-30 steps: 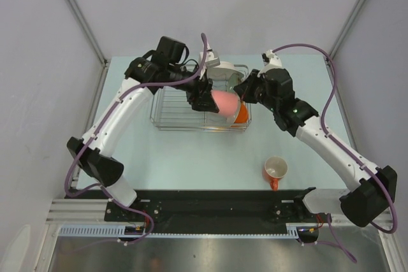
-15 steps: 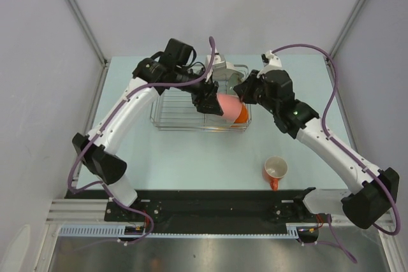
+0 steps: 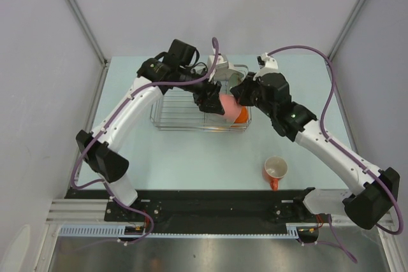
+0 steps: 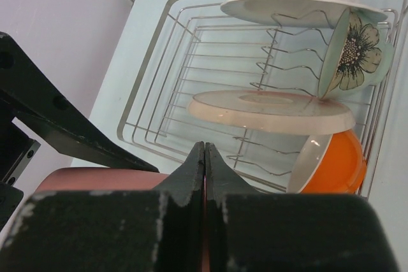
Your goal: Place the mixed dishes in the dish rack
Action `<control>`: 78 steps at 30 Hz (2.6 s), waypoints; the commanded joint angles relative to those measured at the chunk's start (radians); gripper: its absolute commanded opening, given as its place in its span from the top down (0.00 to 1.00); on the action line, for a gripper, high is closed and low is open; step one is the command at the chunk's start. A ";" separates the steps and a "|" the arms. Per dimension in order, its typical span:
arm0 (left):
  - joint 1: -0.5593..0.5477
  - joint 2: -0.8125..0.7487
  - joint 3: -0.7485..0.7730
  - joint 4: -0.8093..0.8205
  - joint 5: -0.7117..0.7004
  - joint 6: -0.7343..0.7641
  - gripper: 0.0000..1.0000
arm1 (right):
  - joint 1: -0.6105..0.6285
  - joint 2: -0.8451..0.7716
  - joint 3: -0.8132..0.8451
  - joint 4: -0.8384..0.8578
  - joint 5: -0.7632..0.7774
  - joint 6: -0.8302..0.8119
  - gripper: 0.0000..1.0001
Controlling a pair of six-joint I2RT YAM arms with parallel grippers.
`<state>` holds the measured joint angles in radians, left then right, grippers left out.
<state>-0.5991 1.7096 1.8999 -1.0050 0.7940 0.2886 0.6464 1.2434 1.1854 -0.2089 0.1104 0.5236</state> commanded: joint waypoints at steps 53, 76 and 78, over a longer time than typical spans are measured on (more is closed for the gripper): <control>0.243 0.334 -0.033 0.269 -0.858 0.291 1.00 | -0.082 -0.415 -0.248 -0.236 0.379 0.115 0.67; 0.274 0.443 -0.019 0.269 -0.866 0.287 0.31 | -0.083 -0.424 -0.268 -0.244 0.365 0.128 0.61; 0.275 0.429 -0.030 0.286 -0.868 0.282 0.10 | -0.082 -0.424 -0.268 -0.244 0.359 0.130 0.60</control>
<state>-0.3397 2.1414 1.8610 -0.7715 -0.0544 0.5808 0.5652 0.8326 0.9195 -0.4580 0.4553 0.6373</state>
